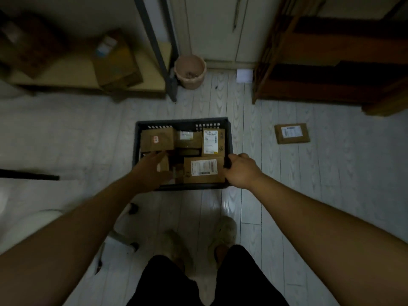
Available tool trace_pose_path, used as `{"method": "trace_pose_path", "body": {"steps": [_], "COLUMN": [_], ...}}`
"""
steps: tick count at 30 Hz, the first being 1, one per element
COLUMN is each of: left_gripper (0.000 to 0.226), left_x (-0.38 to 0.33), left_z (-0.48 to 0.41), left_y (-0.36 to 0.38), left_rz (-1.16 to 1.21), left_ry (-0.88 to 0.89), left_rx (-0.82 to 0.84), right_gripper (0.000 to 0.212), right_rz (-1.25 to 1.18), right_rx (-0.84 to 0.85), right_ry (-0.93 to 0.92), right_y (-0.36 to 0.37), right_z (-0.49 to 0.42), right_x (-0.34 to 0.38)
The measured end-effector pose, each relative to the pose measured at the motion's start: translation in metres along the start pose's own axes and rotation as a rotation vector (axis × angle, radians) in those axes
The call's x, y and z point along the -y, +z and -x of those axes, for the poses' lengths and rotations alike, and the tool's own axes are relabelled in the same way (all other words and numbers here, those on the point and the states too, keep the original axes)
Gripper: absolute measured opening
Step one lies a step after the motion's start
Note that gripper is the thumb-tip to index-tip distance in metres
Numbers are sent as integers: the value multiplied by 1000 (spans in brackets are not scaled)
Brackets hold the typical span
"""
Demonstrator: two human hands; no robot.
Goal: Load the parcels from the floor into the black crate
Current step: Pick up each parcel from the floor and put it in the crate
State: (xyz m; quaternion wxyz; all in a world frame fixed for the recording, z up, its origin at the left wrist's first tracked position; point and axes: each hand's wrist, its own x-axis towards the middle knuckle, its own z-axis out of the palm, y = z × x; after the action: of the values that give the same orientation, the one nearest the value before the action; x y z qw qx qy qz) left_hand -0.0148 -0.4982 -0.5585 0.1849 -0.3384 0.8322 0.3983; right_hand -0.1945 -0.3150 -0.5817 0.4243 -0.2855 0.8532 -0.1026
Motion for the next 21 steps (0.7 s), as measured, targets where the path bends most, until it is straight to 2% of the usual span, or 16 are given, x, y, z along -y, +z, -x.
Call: {"method": "trace_pose_path", "body": {"steps": [3,6,11,16,21], "left_gripper": [57,45,67,76,77], "left_x": [-34,-61,-108,-164,-226], "left_z": [54,95,134,165,179], "left_y": [-18,-22,-25,-14,4], "left_rz": [92,65,-140,-128,-153], "left_ry": [67,68,87,147,257], "left_rx": [-13,-47,-129,-102,-108], "right_gripper": [54,64,68,63,67], "right_rz": [16,18,7,-14,-45], "right_rx": [-38,-136,-270,-394,-546], "right_ry": [-26,-15,62,142,232], "right_y": [-29,-57,-82,-102,-133], "right_z": [49,93,175,251,301], "right_x": [6,3,-26,-68,-108]}}
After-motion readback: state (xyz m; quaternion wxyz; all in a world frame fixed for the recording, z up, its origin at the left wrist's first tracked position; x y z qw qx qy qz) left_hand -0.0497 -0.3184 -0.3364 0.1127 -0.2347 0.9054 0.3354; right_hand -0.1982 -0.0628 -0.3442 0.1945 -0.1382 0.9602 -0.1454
